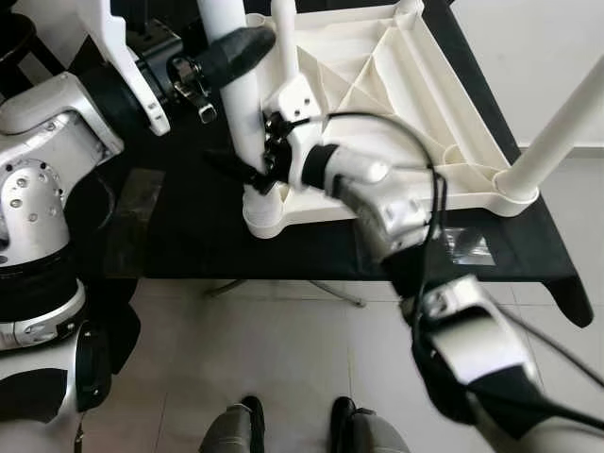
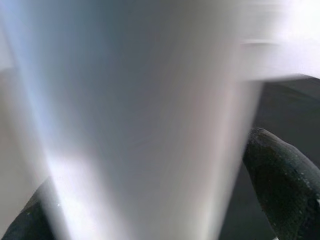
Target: Building children table
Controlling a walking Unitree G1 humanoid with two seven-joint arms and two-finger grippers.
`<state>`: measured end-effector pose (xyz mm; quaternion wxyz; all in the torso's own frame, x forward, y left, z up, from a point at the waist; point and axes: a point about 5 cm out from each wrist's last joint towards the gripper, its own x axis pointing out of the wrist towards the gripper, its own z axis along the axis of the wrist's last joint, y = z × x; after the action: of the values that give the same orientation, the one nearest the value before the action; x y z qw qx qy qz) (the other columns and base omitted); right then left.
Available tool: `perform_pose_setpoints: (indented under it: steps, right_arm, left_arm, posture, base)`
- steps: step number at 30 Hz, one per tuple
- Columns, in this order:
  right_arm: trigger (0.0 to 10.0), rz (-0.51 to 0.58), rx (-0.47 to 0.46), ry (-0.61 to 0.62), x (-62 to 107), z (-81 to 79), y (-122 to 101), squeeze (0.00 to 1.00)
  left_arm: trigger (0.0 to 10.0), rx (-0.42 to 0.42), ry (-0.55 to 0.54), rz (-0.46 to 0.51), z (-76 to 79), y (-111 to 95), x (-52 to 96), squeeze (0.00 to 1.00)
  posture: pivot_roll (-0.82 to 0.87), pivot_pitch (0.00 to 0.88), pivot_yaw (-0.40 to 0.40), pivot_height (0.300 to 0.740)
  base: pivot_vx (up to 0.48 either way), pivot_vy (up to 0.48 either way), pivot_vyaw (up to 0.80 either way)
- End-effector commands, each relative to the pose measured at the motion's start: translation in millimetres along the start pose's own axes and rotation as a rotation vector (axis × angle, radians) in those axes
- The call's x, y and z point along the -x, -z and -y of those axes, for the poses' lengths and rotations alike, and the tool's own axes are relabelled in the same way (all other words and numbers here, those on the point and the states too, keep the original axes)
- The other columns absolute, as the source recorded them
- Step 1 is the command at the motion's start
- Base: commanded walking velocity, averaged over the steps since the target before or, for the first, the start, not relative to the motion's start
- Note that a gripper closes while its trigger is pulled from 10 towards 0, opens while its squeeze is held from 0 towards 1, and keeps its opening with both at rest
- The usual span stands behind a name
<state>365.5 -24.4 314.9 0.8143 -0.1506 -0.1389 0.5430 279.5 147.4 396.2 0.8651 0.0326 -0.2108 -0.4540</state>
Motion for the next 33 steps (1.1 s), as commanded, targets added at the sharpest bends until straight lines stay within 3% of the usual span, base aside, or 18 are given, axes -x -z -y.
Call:
perform_pose_setpoints:
  steps: [1,2,7,10,11,26,31,32,33]
  right_arm:
    - [10.0,0.019,0.077,-0.177,-4.0,-5.0,-12.6,0.0]
    - [10.0,0.019,0.077,-0.177,-4.0,-5.0,-12.6,0.0]
    - [10.0,0.061,0.033,-0.444,-2.1,-2.7,-26.4,0.0]
    - [10.0,0.065,0.016,-0.491,-2.7,-0.9,-29.0,0.0]
    - [0.0,0.05,0.013,-0.524,-3.5,-0.3,-28.0,0.0]
    - [0.0,0.029,-0.007,-0.581,-4.2,1.0,-21.3,0.0]
    - [0.0,0.022,-0.005,-0.558,-6.2,1.9,-20.2,0.0]
    - [0.0,0.018,-0.013,-0.484,-10.2,3.4,-18.4,0.0]
    - [0.0,0.018,-0.013,-0.484,-10.2,3.4,-18.4,0.0]
  left_arm:
    - [10.0,0.03,0.168,0.0,20.3,0.2,-9.0,0.0]
    - [10.0,0.03,0.168,0.0,20.3,0.2,-9.0,0.0]
    - [10.0,0.03,0.17,0.004,21.0,-0.5,-9.5,0.0]
    - [10.0,0.029,0.171,0.006,20.6,-1.3,-9.6,0.0]
    - [10.0,0.028,0.171,0.009,19.8,-2.3,-9.5,0.0]
    - [10.0,0.028,0.177,0.006,19.5,-2.8,-9.2,0.0]
    - [10.0,0.069,0.187,0.009,20.2,-1.1,-9.6,0.02]
    - [10.0,0.053,0.142,0.01,17.1,-1.0,-9.2,1.0]
    - [10.0,0.053,0.142,0.01,17.1,-1.0,-9.2,1.0]
  posture:
    - [0.07,0.245,0.045,0.74]
    - [0.07,0.245,0.045,0.74]
    - [0.07,0.249,0.048,0.74]
    - [0.08,0.253,0.048,0.74]
    - [0.08,0.257,0.051,0.74]
    - [0.08,0.267,0.052,0.74]
    - [0.08,0.268,0.052,0.74]
    - [0.07,0.268,0.05,0.74]
    - [0.07,0.268,0.05,0.74]
  base:
    - [0.0,0.0,0.0]
    - [0.0,0.0,0.0]
    - [0.0,0.0,0.0]
    - [0.0,0.0,0.0]
    - [0.0,0.0,0.0]
    - [0.0,0.0,0.0]
    - [0.0,0.0,0.0]
    - [0.0,0.0,0.0]
    - [0.0,0.0,0.0]
